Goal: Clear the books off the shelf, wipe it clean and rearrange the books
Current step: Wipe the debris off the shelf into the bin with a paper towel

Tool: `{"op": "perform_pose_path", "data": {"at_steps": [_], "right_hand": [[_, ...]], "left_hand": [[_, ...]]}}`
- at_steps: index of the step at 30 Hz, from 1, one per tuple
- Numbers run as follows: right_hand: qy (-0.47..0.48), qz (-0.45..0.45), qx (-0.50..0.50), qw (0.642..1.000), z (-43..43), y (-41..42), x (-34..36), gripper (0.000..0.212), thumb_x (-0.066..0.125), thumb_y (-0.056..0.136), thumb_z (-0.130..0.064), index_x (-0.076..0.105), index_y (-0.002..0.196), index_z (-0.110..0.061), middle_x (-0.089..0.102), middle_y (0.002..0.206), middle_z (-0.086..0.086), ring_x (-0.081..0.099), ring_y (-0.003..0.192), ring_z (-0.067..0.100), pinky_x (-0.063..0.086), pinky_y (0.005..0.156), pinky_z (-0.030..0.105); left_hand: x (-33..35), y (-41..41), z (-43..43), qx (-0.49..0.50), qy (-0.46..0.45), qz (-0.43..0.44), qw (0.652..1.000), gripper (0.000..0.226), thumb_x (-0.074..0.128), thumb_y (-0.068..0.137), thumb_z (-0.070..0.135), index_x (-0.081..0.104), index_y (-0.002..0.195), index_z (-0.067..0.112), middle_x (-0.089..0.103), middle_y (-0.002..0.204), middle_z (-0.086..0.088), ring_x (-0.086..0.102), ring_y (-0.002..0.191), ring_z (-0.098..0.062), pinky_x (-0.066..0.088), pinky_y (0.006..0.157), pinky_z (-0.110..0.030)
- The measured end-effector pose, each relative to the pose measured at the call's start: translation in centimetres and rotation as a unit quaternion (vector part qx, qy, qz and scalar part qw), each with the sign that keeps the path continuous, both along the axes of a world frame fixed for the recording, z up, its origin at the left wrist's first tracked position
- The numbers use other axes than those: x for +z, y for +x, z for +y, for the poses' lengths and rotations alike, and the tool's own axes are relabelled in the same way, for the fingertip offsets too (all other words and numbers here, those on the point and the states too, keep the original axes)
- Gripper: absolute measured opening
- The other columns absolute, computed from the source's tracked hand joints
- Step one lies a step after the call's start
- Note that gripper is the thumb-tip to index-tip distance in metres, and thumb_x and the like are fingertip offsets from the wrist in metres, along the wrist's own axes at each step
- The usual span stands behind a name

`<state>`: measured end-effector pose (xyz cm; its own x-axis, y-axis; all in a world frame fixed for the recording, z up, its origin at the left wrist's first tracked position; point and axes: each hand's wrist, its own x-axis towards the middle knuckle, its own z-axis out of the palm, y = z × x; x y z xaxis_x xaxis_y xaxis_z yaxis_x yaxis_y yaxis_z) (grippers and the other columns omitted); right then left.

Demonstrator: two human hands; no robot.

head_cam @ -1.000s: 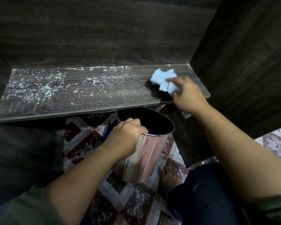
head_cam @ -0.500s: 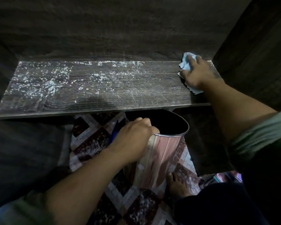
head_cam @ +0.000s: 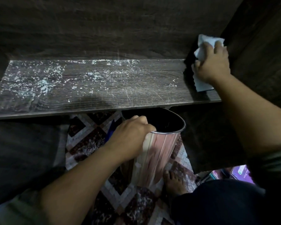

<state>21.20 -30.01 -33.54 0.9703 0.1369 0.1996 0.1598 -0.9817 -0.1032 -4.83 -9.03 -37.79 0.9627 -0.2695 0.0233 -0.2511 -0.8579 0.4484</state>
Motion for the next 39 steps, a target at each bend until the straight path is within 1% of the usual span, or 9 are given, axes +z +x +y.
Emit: {"op": "perform_pose_path", "data": {"at_steps": [4, 11, 14, 17, 20, 25, 29, 34, 39], "right_hand": [[-0.06, 0.125, 0.003, 0.99, -1.3, 1.9, -2.8, 0.093, 0.02, 0.084, -0.072, 0.009, 0.153, -0.011, 0.0, 0.159, 0.024, -0.003, 0.147, 0.037, 0.004, 0.12, 0.044], [0.158, 0.119, 0.039, 0.979, 1.0, -0.6, -1.6, 0.037, 0.057, 0.085, -0.033, 0.063, 0.121, -0.034, 0.065, 0.121, 0.01, 0.063, 0.106, 0.027, 0.05, 0.094, 0.035], [0.312, 0.101, 0.033, 0.944, 0.9, -1.3, -1.9, 0.024, 0.058, 0.081, -0.03, 0.071, 0.1, -0.037, 0.071, 0.102, 0.0, 0.068, 0.084, 0.018, 0.057, 0.08, 0.032], [0.133, -0.06, -0.016, 0.989, -0.5, -0.2, -1.7, 0.045, 0.049, 0.087, -0.03, 0.056, 0.13, -0.022, 0.048, 0.139, 0.013, 0.048, 0.124, 0.034, 0.038, 0.105, 0.039], [-0.026, 0.051, 0.007, 0.998, -1.3, 0.9, -2.7, 0.069, 0.034, 0.09, -0.053, 0.034, 0.146, -0.014, 0.017, 0.155, 0.022, 0.016, 0.143, 0.038, 0.017, 0.117, 0.043], [0.019, 0.123, -0.045, 0.991, 0.3, 1.8, -1.8, 0.053, 0.04, 0.095, -0.046, 0.036, 0.143, -0.025, 0.031, 0.151, 0.015, 0.03, 0.135, 0.038, 0.027, 0.11, 0.048], [0.121, 0.123, 0.029, 0.985, 0.2, 0.7, -0.9, 0.033, 0.055, 0.09, -0.026, 0.061, 0.121, -0.033, 0.056, 0.134, 0.009, 0.052, 0.121, 0.027, 0.042, 0.103, 0.032], [0.071, -0.116, -0.026, 0.99, -1.1, 0.1, -0.8, 0.045, 0.052, 0.084, -0.021, 0.054, 0.129, -0.021, 0.043, 0.144, 0.015, 0.041, 0.125, 0.04, 0.037, 0.099, 0.044], [-0.069, 0.128, -0.002, 0.989, -1.1, 2.3, -2.5, 0.07, 0.021, 0.095, -0.058, 0.02, 0.152, -0.017, 0.009, 0.159, 0.019, 0.007, 0.146, 0.036, 0.012, 0.119, 0.048]], "left_hand": [[0.0, 0.1, 0.0, 0.003, -0.004, -0.004, 1.0, 0.032, 0.058, 0.088, 0.015, 0.064, 0.117, 0.025, 0.05, 0.098, 0.003, 0.047, 0.099, -0.02, 0.048, 0.08, -0.039], [-0.2, 0.3, -0.3, -0.001, 0.002, -0.01, 1.0, 0.031, 0.058, 0.087, 0.014, 0.063, 0.116, 0.027, 0.049, 0.098, 0.004, 0.047, 0.099, -0.019, 0.048, 0.081, -0.038], [-0.1, 0.3, -0.2, -0.002, -0.001, -0.008, 1.0, 0.031, 0.06, 0.088, 0.018, 0.063, 0.117, 0.027, 0.049, 0.097, 0.004, 0.047, 0.1, -0.019, 0.048, 0.081, -0.037], [-0.2, 0.3, -0.3, -0.002, 0.001, -0.023, 1.0, 0.032, 0.06, 0.086, 0.014, 0.064, 0.115, 0.026, 0.05, 0.096, 0.003, 0.048, 0.098, -0.02, 0.049, 0.08, -0.038], [-0.2, 0.2, -0.2, -0.004, -0.002, -0.019, 1.0, 0.031, 0.062, 0.085, 0.02, 0.065, 0.116, 0.025, 0.051, 0.098, 0.002, 0.049, 0.098, -0.021, 0.049, 0.081, -0.038], [-0.3, 0.3, -0.4, -0.003, 0.002, -0.017, 1.0, 0.034, 0.061, 0.086, 0.017, 0.064, 0.118, 0.026, 0.05, 0.098, 0.004, 0.048, 0.098, -0.02, 0.049, 0.081, -0.037], [-0.3, 0.3, -0.2, 0.001, -0.001, -0.021, 1.0, 0.036, 0.061, 0.084, 0.01, 0.065, 0.114, 0.028, 0.049, 0.095, 0.007, 0.047, 0.096, -0.018, 0.048, 0.079, -0.036], [-0.3, 0.5, -0.2, -0.003, 0.007, -0.026, 1.0, 0.037, 0.06, 0.084, 0.009, 0.064, 0.115, 0.029, 0.049, 0.095, 0.006, 0.047, 0.095, -0.018, 0.048, 0.078, -0.034], [-0.4, 0.4, -0.2, -0.005, 0.009, -0.024, 1.0, 0.036, 0.059, 0.087, 0.008, 0.063, 0.117, 0.028, 0.049, 0.096, 0.005, 0.047, 0.096, -0.018, 0.048, 0.08, -0.036]]}}
